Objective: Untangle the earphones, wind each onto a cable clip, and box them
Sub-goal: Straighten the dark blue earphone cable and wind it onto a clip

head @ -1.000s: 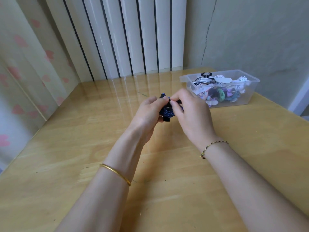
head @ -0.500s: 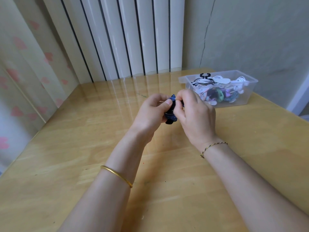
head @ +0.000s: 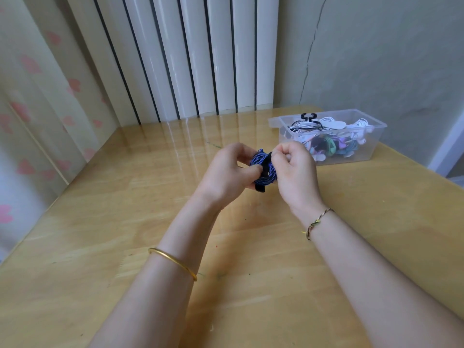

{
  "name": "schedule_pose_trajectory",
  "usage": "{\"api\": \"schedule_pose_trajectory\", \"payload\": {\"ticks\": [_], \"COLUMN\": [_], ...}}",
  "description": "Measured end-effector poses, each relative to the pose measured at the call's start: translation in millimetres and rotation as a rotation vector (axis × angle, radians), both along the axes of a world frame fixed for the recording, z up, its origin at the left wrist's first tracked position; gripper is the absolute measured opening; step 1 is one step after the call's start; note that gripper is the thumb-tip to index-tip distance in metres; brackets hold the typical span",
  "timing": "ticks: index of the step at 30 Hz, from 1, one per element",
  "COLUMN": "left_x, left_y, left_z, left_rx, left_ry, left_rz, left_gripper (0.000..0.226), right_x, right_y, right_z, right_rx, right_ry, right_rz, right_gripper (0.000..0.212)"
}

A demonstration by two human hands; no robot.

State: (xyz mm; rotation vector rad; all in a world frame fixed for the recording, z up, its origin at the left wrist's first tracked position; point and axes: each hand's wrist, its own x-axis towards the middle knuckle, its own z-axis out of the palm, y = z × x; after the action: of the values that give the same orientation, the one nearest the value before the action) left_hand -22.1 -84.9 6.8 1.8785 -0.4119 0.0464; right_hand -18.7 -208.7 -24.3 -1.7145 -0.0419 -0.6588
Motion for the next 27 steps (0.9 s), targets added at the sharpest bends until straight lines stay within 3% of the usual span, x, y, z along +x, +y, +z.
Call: {"api": "schedule_pose_trajectory", "payload": {"ticks": [3,8,12,16,21,24,27], "left_x": [-2.2,0.0,-1.8,-3.6,-3.9,-3.7,-1.9], "left_y": [-1.5,2.6,1.6,-1.4,-2.3,-3.4,-1.7], "left_z": [0.9,2.5,2.2,2.0,0.8,-1.3,-3.4], "left_rx": [0.056,0.037,-0.016,-0.176,-0.266,-0.219,-0.222], "left_ry": [-0.104,-0.147,-0.06,0.126,0.14,0.044,0.078], "left_rz": [0.016,0.1,0.067,0.035,-0.036,-0.046,-0.05], "left_gripper": [0.036,0.012,0.009,0.016,0.013,0.01,0.006], "right_x": [0.3,-6.2,-6.6,-8.9,-9.2,-6.1,-5.4], "right_y": [-1.0,2.8,3.5,3.5,4.9,0.4,-3.6], "right_z": [0.2,1.0,-3.4,-3.4,6.6,9.1,9.8], "right_rx": [0.015,-0.192,-0.428,-0.547,-0.272,-0.015,0.099], "right_ry": [-0.001,-0.102,-0.209,-0.314,-0.259,-0.16,-0.112], "right_rz": [0.047,0.109,-0.002,-0.112,-0.106,-0.042,-0.02], "right_gripper": [0.023,0.018,0.009,0.016,0.008,0.023,0.021]}}
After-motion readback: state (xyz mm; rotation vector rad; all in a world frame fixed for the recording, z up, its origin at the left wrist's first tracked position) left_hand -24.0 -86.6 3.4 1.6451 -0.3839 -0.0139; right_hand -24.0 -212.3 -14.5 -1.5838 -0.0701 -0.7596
